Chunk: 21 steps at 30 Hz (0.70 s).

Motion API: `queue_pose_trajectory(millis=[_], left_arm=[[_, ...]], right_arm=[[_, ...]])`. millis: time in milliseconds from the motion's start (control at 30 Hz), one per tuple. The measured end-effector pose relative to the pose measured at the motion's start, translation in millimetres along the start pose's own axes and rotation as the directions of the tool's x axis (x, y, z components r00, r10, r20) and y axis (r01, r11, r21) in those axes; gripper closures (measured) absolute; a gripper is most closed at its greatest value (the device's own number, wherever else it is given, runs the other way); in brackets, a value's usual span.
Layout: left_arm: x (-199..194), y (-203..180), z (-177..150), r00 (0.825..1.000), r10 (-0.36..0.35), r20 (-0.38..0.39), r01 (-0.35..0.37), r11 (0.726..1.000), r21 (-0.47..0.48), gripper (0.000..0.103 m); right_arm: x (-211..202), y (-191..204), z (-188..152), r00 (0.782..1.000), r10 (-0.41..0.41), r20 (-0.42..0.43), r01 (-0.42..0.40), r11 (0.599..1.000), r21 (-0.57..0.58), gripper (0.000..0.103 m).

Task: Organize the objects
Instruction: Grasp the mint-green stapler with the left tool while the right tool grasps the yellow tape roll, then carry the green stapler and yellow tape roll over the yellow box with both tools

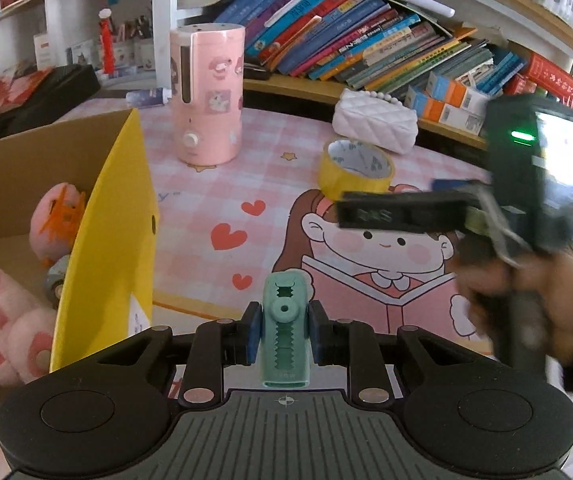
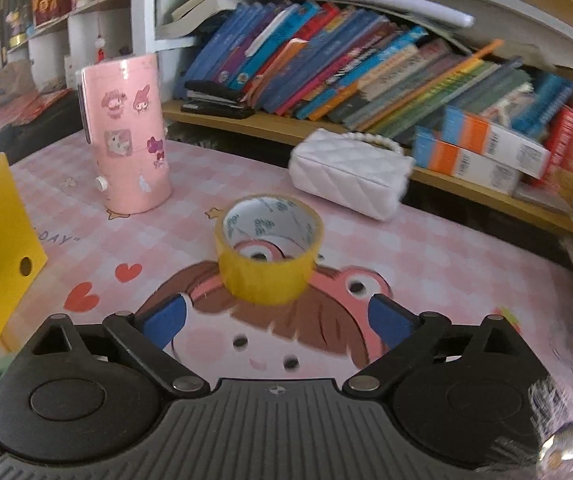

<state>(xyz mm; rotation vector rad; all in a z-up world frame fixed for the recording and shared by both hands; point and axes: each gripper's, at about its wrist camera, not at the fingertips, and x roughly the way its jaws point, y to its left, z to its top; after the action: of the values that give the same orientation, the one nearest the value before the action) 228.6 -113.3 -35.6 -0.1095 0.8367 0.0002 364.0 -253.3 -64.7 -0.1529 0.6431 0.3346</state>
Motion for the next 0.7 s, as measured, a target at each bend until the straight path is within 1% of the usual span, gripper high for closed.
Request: queue_pose_trajectory(millis=[167,333,400,433,467,567,700], left_arm=[[-5.8,0.3,-0.3,1.000,-0.002,0.006,0.002,1.000,0.001,0.080],[-7.7,-1.6,-3.7,1.000,-0.004,-0.002,0.004,1.000,-0.002,0.080],[-9.0,-2.6,-4.9,1.000,-0.006,-0.004,0.006,1.000,-0.001,0.080],[-9.8,-3.2,-5.0,1.000,-0.008,-0.004,0.008,1.000,0.002,0.080],[-10.8,-3.3,-4.8,1.000,-0.009,-0.001,0.009,1.000,0.004,0.080],[-14.8,-3.6,-3.7,1.000,-0.011,0.012,0.011,1.000,0.011,0.080],[-19.4,-4.3,-4.4,1.000,-0.023,0.012,0.023,0.999,0.030,0.080]], right_arm=[[39.9,-1.1,14.7,1.000,0.009,-0.009,-0.009,1.000,0.000,0.003],[63.9,-2.2,26.9,1.000,-0.007,-0.007,0.007,1.000,0.008,0.003],[68.9,-2.4,29.6,1.000,-0.007,-0.009,0.007,1.000,0.006,0.007],[71.1,-2.5,30.4,1.000,-0.012,-0.016,0.012,1.000,0.003,0.014],[71.9,-2.9,30.5,1.000,0.001,-0.021,-0.001,1.000,0.005,0.021],[65.2,-4.4,29.4,1.000,-0.006,-0.025,0.007,1.000,0.030,0.022],[31.6,-7.0,20.3,1.000,-0.019,0.023,0.018,0.998,0.066,0.022]])
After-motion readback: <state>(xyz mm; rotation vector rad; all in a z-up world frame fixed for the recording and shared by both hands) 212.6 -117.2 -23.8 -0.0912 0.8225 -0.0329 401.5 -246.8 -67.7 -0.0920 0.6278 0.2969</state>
